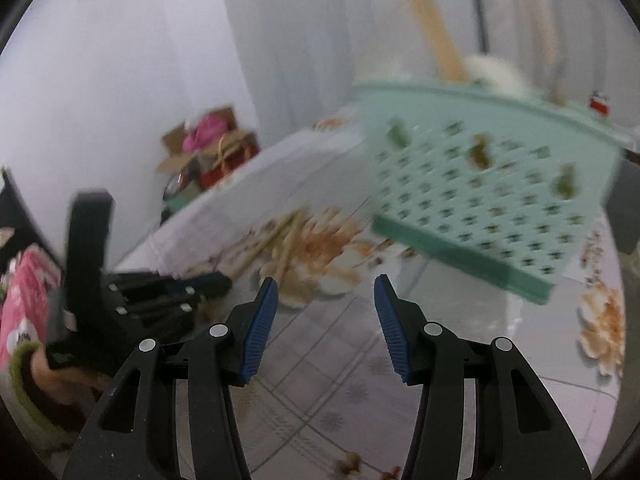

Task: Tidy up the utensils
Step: 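Close the left gripper on a wooden chopstick while the right gripper grasps another, then hold both grasped chopsticks steady above the cloth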

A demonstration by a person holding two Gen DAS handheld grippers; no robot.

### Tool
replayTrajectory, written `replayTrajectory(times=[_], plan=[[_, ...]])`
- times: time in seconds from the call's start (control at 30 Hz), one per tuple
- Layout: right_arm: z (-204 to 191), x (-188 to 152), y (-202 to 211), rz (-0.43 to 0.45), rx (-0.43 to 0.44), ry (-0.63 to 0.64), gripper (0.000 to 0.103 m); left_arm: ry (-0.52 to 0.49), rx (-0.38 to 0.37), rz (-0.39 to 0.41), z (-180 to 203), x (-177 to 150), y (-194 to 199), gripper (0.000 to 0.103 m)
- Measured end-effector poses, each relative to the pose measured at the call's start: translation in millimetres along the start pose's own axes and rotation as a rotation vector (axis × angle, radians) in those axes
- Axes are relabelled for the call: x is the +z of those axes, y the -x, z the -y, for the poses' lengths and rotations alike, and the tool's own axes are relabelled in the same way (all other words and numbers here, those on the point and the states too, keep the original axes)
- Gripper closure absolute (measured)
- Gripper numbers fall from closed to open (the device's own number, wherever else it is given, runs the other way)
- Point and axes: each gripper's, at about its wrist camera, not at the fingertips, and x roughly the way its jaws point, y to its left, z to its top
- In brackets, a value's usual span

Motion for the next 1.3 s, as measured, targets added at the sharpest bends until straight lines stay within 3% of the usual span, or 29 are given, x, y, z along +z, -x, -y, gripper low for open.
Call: replayTrajectory(times=[0.23,0.37,0.53,0.6,0.63,0.7,0.8,0.9,1.0,1.17,1.2,1.23,1.3], plan=[[-26.4,-0.9,-42.5,-0.144,0.009,0.097,0.056,0.076,-0.008,-0.018,-22.7,-10.9,9.7,0.097],[-40.9,3.9,-59.3,-0.171,-0.004,0.158,0.06,0.098,-0.001,-0.024,-30.5,-18.0,14.7,0.097],[-47.6,9.6,-78.2,-0.181,-0.048,0.195,0.07,0.143,-0.014,-0.041,-35.3,-27.3,23.3,0.097],[-48.7,11.7,-82.0,-0.178,-0.056,0.198,0.081,0.166,-0.027,-0.051,-36.7,-30.1,26.8,0.097],[-47.7,13.0,-82.0,-0.18,-0.053,0.191,0.091,0.175,-0.035,-0.057,-37.3,-30.9,27.7,0.097],[-45.6,13.1,-81.2,-0.183,-0.051,0.179,0.097,0.194,-0.054,-0.064,-38.5,-31.2,28.5,0.097],[-42.7,10.8,-79.4,-0.187,-0.048,0.165,0.098,0.212,-0.09,-0.077,-40.6,-28.6,28.5,0.096],[-36.4,4.2,-69.0,-0.197,-0.044,0.14,0.098,0.199,-0.094,-0.07,-38.5,-24.8,29.1,0.089],[-27.7,-4.7,-55.9,-0.208,-0.051,0.113,0.098,0.154,-0.072,-0.075,-32.0,-17.2,20.7,0.086],[-12.5,-20.1,-29.9,-0.25,-0.061,0.074,0.098,0.089,0.027,-0.042,-26.9,-1.0,5.5,0.086],[-9.1,-23.5,-23.9,-0.26,-0.068,0.069,0.098,0.081,0.042,-0.036,-26.6,1.8,2.9,0.087],[-6.1,-25.8,-19.7,-0.269,-0.072,0.065,0.098,0.076,0.049,-0.033,-26.8,2.7,2.0,0.096],[-2.0,-28.8,-13.6,-0.286,-0.071,0.055,0.098,0.068,0.06,-0.027,-26.6,2.0,0.0,0.097]])
